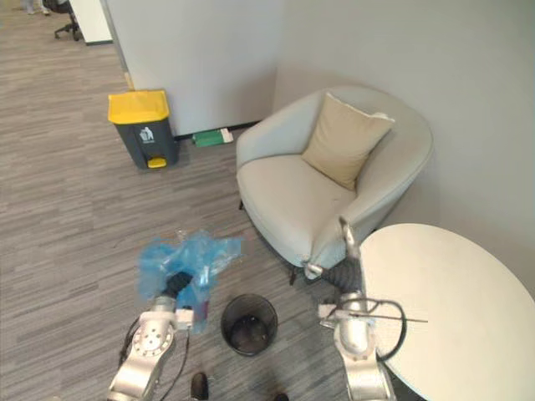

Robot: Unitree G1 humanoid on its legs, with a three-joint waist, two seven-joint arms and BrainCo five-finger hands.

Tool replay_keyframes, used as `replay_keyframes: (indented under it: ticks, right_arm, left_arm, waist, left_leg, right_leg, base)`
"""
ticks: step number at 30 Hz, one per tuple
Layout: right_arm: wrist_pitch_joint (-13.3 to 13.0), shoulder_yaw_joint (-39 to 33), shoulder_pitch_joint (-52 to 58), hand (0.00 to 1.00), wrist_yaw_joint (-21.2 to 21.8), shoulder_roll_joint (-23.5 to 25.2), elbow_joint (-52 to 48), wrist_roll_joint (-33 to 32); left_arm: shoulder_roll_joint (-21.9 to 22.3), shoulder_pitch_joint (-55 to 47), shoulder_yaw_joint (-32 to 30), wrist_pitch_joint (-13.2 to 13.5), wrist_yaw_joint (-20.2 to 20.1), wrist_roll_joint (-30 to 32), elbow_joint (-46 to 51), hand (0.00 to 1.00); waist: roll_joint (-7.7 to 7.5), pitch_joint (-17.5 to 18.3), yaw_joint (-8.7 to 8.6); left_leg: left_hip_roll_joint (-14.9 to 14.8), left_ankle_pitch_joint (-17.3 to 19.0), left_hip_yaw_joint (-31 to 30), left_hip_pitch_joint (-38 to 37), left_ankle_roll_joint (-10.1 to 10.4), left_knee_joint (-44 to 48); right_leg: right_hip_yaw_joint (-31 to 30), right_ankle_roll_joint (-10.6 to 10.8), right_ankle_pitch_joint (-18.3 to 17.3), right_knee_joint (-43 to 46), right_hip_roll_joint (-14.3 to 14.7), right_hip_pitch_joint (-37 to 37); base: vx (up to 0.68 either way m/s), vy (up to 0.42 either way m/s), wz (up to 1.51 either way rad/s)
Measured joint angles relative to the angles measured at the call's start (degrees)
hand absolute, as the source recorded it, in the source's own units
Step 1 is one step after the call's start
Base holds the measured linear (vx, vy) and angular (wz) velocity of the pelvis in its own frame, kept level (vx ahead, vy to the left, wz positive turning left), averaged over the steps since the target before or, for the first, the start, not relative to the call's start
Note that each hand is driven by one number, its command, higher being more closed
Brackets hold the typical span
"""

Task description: Gather rubbish on tea table into small bin, then transfer packed bag to large trash can.

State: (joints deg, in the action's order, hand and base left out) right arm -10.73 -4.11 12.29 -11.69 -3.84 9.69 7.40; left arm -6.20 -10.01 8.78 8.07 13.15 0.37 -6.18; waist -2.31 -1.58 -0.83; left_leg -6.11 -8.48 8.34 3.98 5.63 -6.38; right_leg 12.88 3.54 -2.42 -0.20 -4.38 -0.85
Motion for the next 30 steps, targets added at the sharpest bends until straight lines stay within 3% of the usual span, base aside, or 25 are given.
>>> replay_keyframes:
  ticks: [3, 12, 18, 30]
  right_arm:
    - [1.12, -2.55, 0.02, 0.00, 1.60, 1.18, 12.26, -3.56]
    - [2.44, -7.80, -1.20, 0.00, 2.80, 1.54, 34.21, -10.12]
    - [3.04, -9.22, -3.13, 0.00, 2.80, 1.62, 38.65, -14.67]
    - [3.03, -9.09, -5.00, 0.00, 2.76, 1.53, 38.82, -15.38]
  left_arm:
    - [0.21, -0.02, -1.47, -0.13, -1.54, -1.34, -7.27, 1.00]
    - [0.20, -0.22, -8.07, -1.27, -4.67, -3.33, -26.17, 1.00]
    - [0.21, -0.42, -10.13, -1.80, -4.69, -5.08, -33.10, 1.00]
    - [0.39, -1.09, -10.17, -1.79, -4.64, -5.41, -37.14, 1.00]
  waist:
    - [0.43, -0.05, -0.12]
    - [0.80, -0.49, -0.12]
    - [0.71, -1.79, -0.10]
    - [0.35, -3.57, 0.01]
  left_leg:
    - [0.17, 0.22, -0.38, -0.08, -0.09, 0.00]
    - [1.03, 0.93, -0.88, -2.37, -0.23, 0.00]
    - [1.44, 1.37, -1.02, -3.98, -0.18, 0.00]
    - [2.52, 1.71, -3.32, -2.51, -0.56, 0.50]
  right_leg:
    - [0.43, 0.12, -0.08, -0.31, -0.14, -0.50]
    - [1.05, 0.62, -0.80, -0.15, -0.72, -3.19]
    - [1.45, 0.76, -1.38, -0.11, -1.10, -4.93]
    - [4.47, 1.14, -3.09, 1.43, -2.06, -4.77]
  base:
    - [0.02, 0.001, 0.08]
    - [0.05, -0.009, 0.04]
    - [0.03, -0.008, 0.02]
    - [0.01, -0.008, 0.13]
